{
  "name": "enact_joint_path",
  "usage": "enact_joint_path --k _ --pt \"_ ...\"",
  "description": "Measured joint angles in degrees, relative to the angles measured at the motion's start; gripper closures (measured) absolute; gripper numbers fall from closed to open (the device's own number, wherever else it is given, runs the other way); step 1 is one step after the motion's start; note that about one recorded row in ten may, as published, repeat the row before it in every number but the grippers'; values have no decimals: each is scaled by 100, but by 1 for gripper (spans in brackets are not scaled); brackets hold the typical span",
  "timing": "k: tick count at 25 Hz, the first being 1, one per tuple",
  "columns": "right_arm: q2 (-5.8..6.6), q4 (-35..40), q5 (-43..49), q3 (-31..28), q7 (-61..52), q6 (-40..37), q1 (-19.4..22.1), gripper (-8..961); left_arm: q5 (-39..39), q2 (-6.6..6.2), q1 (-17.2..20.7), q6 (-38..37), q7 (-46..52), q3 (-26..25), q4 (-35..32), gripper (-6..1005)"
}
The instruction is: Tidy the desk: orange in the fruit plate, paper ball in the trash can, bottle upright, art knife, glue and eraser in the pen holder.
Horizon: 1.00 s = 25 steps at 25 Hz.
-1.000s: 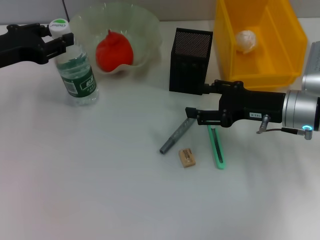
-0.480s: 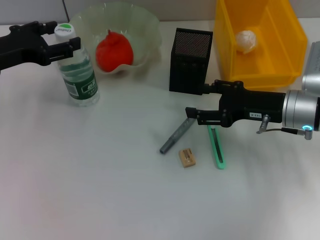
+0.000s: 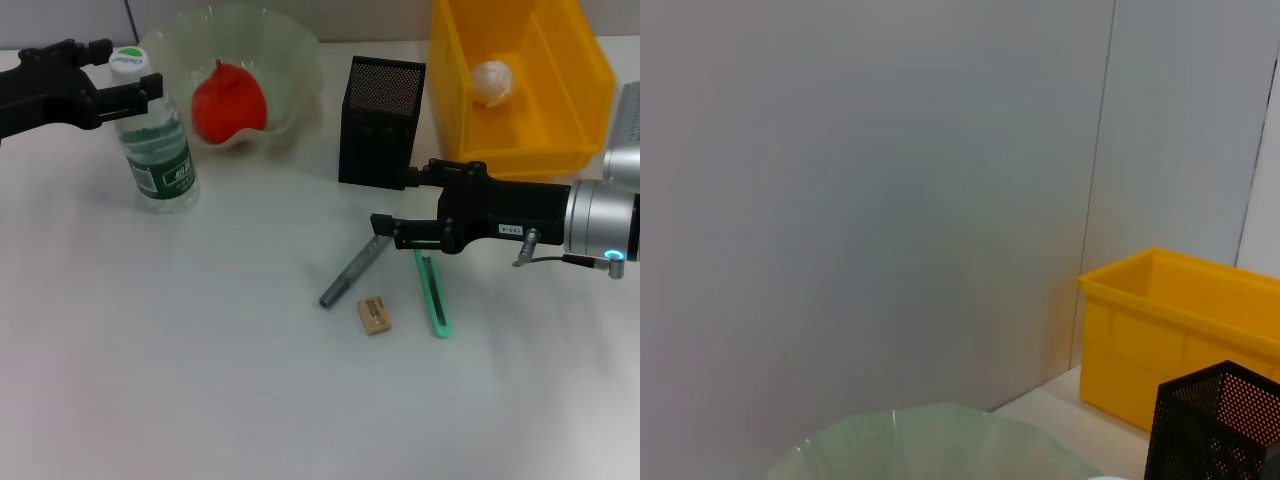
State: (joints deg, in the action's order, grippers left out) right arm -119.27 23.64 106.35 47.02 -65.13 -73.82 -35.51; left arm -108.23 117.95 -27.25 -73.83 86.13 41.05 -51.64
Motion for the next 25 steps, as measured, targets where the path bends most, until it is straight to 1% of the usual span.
enact_joint_path --k 4,7,9,12,15,16,19,22,25 --pt "0 -3 0 0 0 1 0 159 24 0 0 -27 0 -28 -19 157" --pt "0 -49 0 -13 1 6 0 159 294 -1 15 -62 0 -40 -36 157" --pt "0 -79 0 -31 21 8 0 159 612 -24 56 -141 0 -43 -37 157" --pt "0 -93 0 -35 30 9 0 159 1115 -97 121 -434 -14 -51 -26 158" --pt "0 -97 -1 -36 34 10 0 159 1244 -114 135 -532 -27 -51 -15 158" --pt "0 -97 -1 -32 34 10 0 159 1575 -159 173 -838 -53 -53 6 158" --pt "0 -97 -1 -9 33 9 0 159 1913 -205 214 -1390 -28 -53 17 158" --pt "0 -97 -1 0 21 4 0 159 1967 -215 218 -1901 5 -53 75 158" --pt "0 -97 -1 0 11 -24 0 159 1973 -234 192 -2319 7 -53 283 158"
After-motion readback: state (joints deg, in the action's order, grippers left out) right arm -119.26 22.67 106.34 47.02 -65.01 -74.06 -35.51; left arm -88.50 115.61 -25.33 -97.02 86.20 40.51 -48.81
